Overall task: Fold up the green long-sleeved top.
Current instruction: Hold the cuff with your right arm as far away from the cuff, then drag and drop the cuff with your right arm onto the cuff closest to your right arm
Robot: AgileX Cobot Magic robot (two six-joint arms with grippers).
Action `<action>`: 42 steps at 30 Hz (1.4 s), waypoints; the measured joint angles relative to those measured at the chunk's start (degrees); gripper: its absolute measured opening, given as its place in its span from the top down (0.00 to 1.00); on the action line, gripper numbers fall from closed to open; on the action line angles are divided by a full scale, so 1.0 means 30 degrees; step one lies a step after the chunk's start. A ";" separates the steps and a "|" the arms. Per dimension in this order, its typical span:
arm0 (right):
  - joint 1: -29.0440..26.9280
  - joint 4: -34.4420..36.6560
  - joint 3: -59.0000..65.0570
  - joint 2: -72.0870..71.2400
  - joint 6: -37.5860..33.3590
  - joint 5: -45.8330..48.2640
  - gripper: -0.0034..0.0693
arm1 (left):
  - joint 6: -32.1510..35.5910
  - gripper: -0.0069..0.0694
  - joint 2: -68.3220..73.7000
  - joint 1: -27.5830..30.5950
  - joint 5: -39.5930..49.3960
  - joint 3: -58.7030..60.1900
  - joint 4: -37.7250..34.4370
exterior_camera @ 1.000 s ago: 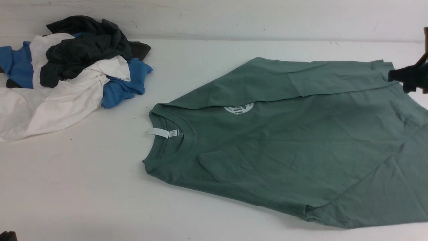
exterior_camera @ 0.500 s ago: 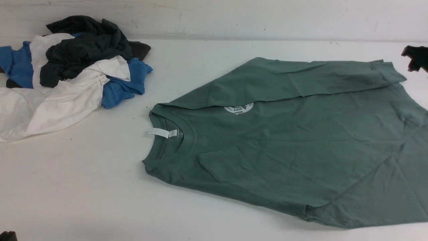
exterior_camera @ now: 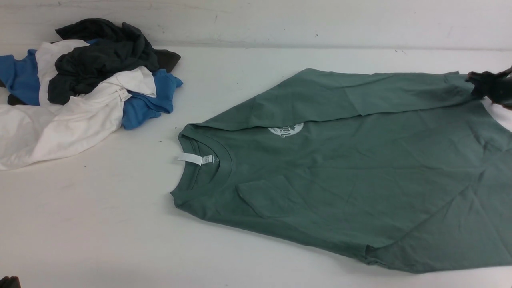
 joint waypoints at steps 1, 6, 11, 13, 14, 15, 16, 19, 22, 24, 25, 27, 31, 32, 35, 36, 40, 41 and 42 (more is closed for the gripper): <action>0.0000 -0.0001 0.0000 0.0021 -0.0053 -0.0072 0.41 | 0.0000 0.91 0.0000 0.0000 0.0000 0.0000 0.0000; 0.0000 0.0059 -0.0072 0.0259 -0.0410 -0.0613 0.44 | 0.0000 0.91 0.0000 0.0000 0.0000 0.0000 0.0000; 0.0000 0.0100 -0.0093 0.0318 -0.0971 -0.0822 0.63 | 0.0000 0.91 0.0000 0.0000 0.0000 0.0000 0.0000; 0.0000 0.0250 -0.0093 0.0356 -0.1036 -0.0909 0.77 | 0.0000 0.91 0.0000 0.0000 0.0000 0.0000 0.0000; 0.0000 0.0289 -0.0093 0.0373 -0.1058 -0.0912 0.79 | 0.0000 0.91 0.0000 0.0000 0.0000 0.0000 0.0000; 0.0000 0.0435 -0.0150 0.0423 -0.1081 -0.1032 0.88 | 0.0000 0.91 0.0000 0.0000 0.0000 0.0000 0.0000; 0.0000 0.0523 -0.0180 0.0497 -0.1098 -0.1074 0.92 | 0.0000 0.91 0.0000 0.0000 0.0000 0.0000 0.0000; 0.0000 0.0709 -0.0384 0.0495 -0.1223 -0.0882 0.96 | 0.0000 0.91 0.0000 0.0000 0.0000 0.0000 0.0000; 0.0000 0.0708 -0.0516 0.0179 -0.1594 -0.0222 0.96 | 0.0000 0.91 0.0000 0.0000 0.0000 0.0000 0.0000; 0.0000 0.0687 -0.0532 -0.0314 -0.1942 0.0291 0.97 | 0.0000 0.91 0.0000 0.0000 0.0000 0.0000 0.0000; 0.0000 0.0685 -0.0532 -0.0373 -0.1988 0.0346 0.97 | 0.0000 0.91 0.0000 0.0000 0.0000 0.0000 0.0000; 0.0035 0.0622 -0.0598 -0.1089 -0.2295 0.0953 0.97 | 0.0000 0.91 0.0000 0.0000 0.0000 0.0000 0.0000; 0.0058 0.0622 -0.0704 -0.2107 -0.2546 0.1873 0.97 | 0.0000 0.91 0.0000 0.0000 0.0000 0.0000 0.0000; 0.0058 0.0622 -0.0704 -0.2466 -0.2565 0.2347 0.97 | 0.0000 0.91 0.0000 0.0000 0.0000 0.0000 0.0000; 0.0058 0.0547 -0.0704 -0.3554 -0.2756 0.4055 0.97 | 0.0000 0.91 0.0000 0.0000 0.0000 0.0000 0.0000; 0.0058 0.0529 -0.0704 -0.3631 -0.2868 0.4321 0.97 | 0.0000 0.91 0.0000 0.0000 0.0000 0.0000 0.0000; 0.0058 -0.0612 -0.0704 -0.5861 -0.3613 0.7848 0.97 | 0.0000 0.91 0.0000 0.0000 0.0000 0.0000 0.0000; 0.0058 -0.0903 -0.0704 -0.6287 -0.3590 0.8560 0.97 | 0.0000 0.91 0.0000 0.0000 0.0000 0.0000 0.0000; 0.0058 -0.1265 -0.0704 -0.6832 -0.3487 0.9685 0.97 | 0.0000 0.91 0.0000 0.0000 0.0000 0.0000 0.0000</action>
